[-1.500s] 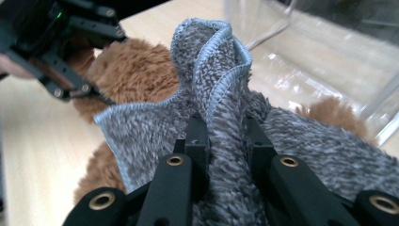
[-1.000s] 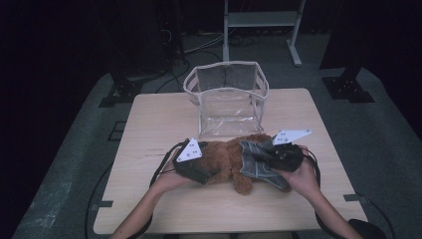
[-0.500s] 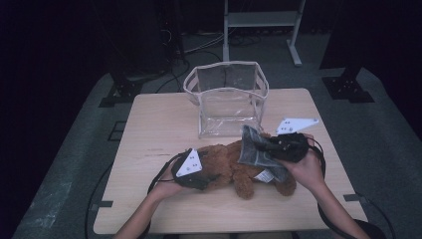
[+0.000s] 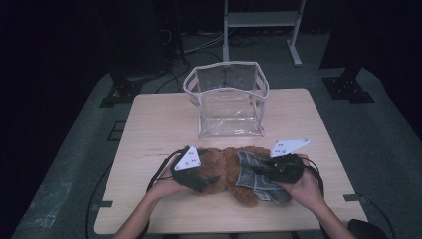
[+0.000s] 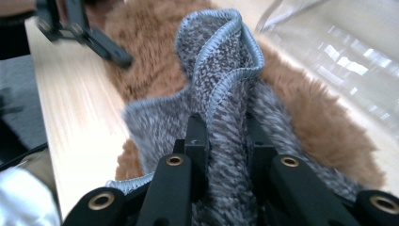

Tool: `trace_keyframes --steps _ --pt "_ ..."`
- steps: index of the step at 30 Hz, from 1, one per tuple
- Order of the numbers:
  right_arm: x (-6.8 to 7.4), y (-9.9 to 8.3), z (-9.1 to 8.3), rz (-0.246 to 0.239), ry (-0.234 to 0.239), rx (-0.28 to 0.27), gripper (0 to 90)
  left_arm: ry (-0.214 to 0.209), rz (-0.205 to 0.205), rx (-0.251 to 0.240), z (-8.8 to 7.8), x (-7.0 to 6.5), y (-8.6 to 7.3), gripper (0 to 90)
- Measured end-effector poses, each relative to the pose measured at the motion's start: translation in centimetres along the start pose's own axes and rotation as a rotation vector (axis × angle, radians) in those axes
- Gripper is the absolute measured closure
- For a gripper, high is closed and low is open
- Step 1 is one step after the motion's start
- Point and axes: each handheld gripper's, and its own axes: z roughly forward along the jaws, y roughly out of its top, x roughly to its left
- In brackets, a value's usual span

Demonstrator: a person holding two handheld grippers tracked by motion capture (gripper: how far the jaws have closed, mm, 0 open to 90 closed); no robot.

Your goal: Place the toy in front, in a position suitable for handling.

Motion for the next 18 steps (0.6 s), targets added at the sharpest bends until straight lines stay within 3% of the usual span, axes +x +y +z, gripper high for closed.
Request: trace_keyframes --steps 3,6,12,18 --pt "0.0 0.5 -0.4 -0.006 -0.021 -0.060 74.9 0.002 0.002 -0.007 0.0 -0.1 -0.1 14.6" --pt "-0.3 0.6 0.1 -0.012 -0.050 -0.079 75.0 0.008 0.015 -0.009 0.0 0.0 -0.3 17.3" --pt "-0.7 -1.5 0.2 -0.031 -0.065 -0.076 75.8 0.015 0.023 -0.009 0.0 0.0 -0.3 17.8" --pt "-1.4 -4.5 -1.4 0.001 -0.105 -0.012 75.8 0.035 0.028 -0.017 -0.1 0.1 -0.1 14.7"
